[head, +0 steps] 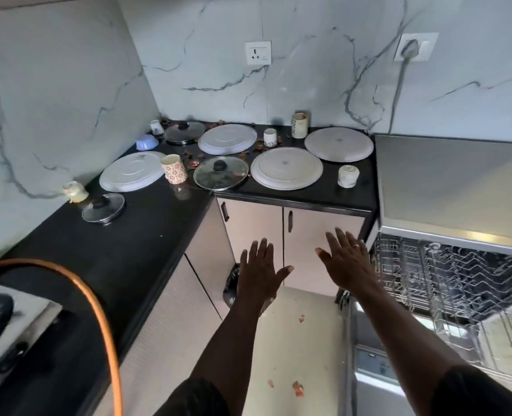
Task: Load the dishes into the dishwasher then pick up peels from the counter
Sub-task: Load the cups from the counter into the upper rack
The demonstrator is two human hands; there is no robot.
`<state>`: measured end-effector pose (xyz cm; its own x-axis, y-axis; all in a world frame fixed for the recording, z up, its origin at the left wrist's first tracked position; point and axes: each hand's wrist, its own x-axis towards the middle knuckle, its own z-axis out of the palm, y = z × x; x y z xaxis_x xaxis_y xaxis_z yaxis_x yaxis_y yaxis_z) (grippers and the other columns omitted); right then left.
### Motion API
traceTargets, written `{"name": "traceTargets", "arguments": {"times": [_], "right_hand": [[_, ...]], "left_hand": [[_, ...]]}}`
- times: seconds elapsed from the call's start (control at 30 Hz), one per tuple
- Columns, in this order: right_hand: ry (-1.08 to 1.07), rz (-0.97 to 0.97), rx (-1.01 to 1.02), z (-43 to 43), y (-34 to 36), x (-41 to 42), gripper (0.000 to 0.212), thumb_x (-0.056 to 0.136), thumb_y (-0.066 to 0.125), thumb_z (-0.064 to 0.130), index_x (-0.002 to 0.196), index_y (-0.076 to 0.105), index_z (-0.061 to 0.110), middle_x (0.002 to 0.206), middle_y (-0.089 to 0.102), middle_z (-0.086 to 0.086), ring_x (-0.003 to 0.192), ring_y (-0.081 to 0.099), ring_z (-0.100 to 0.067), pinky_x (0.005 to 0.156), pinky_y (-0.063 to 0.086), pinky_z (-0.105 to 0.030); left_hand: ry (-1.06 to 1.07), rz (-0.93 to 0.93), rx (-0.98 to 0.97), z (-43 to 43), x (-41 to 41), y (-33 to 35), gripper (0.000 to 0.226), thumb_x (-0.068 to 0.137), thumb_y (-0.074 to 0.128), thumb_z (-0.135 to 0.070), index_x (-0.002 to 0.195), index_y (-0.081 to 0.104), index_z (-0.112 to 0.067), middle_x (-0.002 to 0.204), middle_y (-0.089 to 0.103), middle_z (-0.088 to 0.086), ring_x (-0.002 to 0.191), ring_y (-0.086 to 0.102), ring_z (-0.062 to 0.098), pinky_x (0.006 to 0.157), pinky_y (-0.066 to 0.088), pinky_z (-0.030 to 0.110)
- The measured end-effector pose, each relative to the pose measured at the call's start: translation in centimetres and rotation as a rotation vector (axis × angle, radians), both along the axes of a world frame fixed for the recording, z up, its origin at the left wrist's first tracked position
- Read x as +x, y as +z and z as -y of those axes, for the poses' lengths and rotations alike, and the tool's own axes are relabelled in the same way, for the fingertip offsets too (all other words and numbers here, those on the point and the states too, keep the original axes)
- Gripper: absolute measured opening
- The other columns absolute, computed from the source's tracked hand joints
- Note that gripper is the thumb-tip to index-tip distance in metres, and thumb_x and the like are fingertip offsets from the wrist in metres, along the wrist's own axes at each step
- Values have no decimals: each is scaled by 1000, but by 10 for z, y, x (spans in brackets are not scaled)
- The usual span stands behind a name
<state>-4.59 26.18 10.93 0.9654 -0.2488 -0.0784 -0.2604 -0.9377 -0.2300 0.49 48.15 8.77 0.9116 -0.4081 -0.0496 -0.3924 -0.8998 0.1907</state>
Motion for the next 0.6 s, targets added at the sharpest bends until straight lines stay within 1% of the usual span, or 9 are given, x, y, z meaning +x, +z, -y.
{"name": "traceTargets", "arguments": {"times": [0.13,0.17,0.2,0.23,0.3,0.33,0.4,0.6], "right_hand": [[20,12,-7,-31,6,26,67,104,23,59,160,18,23,170,8,-6,156,8,-29,125,7,-49],[26,12,-11,-35,7,33,67,104,24,59,160,19,22,170,8,-6,156,8,-29,125,7,-49],[33,12,-19,-39,8,39,67,104,24,59,160,19,22,170,8,-6,156,8,-29,125,7,-49],[38,11,-25,-41,9,46,67,104,24,59,160,19,22,169,9,-6,156,8,-29,125,7,-49],[35,17,-25,-44,11,58,67,104,24,59,159,21,22,169,11,-6,156,9,-29,125,8,-50],[32,21,-24,-45,11,64,67,104,24,59,159,22,22,169,11,-7,156,9,-29,125,9,-50],[29,25,-20,-47,10,78,66,104,25,58,159,23,22,169,12,-7,155,11,-30,125,10,-50],[16,64,4,-43,3,118,63,105,29,56,158,26,21,169,14,-9,155,12,-31,125,12,-49]], "left_hand": [[19,17,-47,-27,32,10,133,61,-27,-89,161,16,-14,170,7,5,156,0,23,125,4,48],[25,13,-55,-32,39,12,131,62,-25,-91,161,16,-14,170,7,5,156,0,24,125,4,48],[33,7,-63,-36,44,15,125,68,-18,-91,161,15,-14,170,6,5,156,0,24,125,4,48],[37,1,-65,-40,50,16,114,77,-6,-88,161,15,-14,170,6,5,156,0,24,125,4,48],[36,-3,-62,-46,59,19,94,92,17,-78,160,16,-13,170,6,5,156,0,24,125,4,48],[37,-5,-64,-50,64,21,90,96,23,-74,161,15,-13,170,6,6,156,-1,24,125,3,48],[35,-18,-60,-55,75,22,88,97,26,-72,161,14,-12,170,5,6,156,-2,24,126,2,48],[25,-14,-31,-49,119,14,87,97,26,-71,160,16,-13,170,7,6,156,0,24,125,3,48]]}}
